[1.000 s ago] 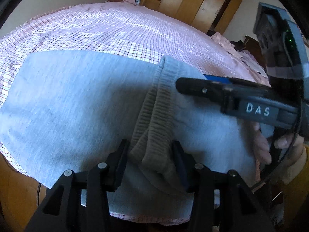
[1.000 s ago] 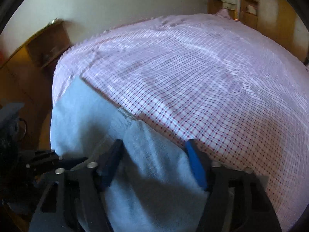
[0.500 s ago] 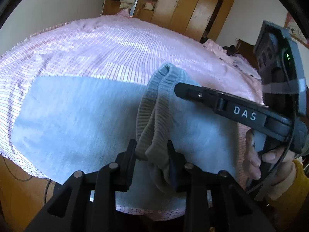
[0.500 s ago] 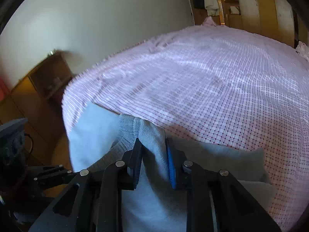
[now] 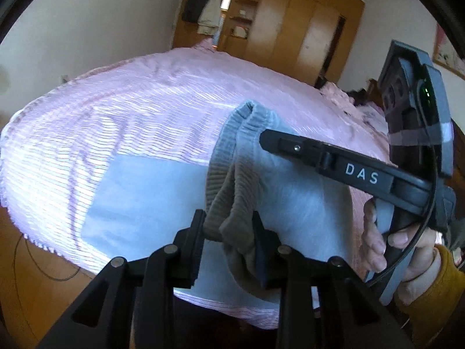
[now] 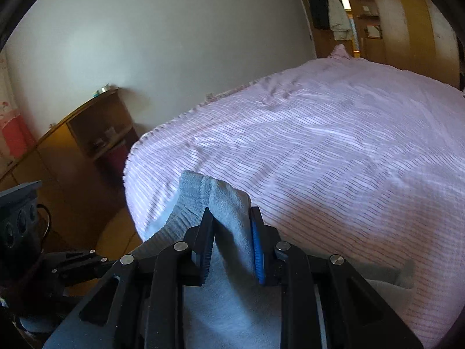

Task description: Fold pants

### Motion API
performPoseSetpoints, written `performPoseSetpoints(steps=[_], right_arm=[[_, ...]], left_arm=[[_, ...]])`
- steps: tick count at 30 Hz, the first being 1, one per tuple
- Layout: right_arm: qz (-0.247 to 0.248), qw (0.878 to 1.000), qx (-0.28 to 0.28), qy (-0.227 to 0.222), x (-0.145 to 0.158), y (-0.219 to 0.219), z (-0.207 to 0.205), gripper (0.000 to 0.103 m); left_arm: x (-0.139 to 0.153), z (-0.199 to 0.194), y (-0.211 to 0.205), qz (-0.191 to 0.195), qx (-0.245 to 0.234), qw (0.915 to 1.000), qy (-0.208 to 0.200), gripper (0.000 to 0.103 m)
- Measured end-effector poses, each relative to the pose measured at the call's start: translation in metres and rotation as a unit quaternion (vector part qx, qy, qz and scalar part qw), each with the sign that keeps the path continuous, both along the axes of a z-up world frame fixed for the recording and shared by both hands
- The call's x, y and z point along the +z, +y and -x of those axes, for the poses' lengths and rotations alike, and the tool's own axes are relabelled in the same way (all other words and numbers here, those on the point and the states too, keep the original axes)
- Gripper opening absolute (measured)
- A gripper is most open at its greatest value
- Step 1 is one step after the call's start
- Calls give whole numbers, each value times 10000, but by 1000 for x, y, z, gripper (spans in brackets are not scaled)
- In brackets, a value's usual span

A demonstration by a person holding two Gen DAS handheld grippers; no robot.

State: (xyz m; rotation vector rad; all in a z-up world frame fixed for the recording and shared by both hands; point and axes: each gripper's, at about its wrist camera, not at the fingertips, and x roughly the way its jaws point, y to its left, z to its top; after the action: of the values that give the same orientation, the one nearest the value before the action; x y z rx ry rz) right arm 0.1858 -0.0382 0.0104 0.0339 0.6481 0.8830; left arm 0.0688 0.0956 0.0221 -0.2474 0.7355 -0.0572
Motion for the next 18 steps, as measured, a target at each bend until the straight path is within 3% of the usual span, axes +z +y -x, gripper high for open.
performPoseSetpoints(steps=[7, 18], right_arm=[[101, 9996, 248, 86, 2, 59, -9, 16], [550, 9967, 470, 363, -37, 136, -28, 16]], left_arm=[[3, 0, 51, 76, 435, 9990, -61, 30], [-40, -13, 124, 428, 850, 9951, 280, 31]])
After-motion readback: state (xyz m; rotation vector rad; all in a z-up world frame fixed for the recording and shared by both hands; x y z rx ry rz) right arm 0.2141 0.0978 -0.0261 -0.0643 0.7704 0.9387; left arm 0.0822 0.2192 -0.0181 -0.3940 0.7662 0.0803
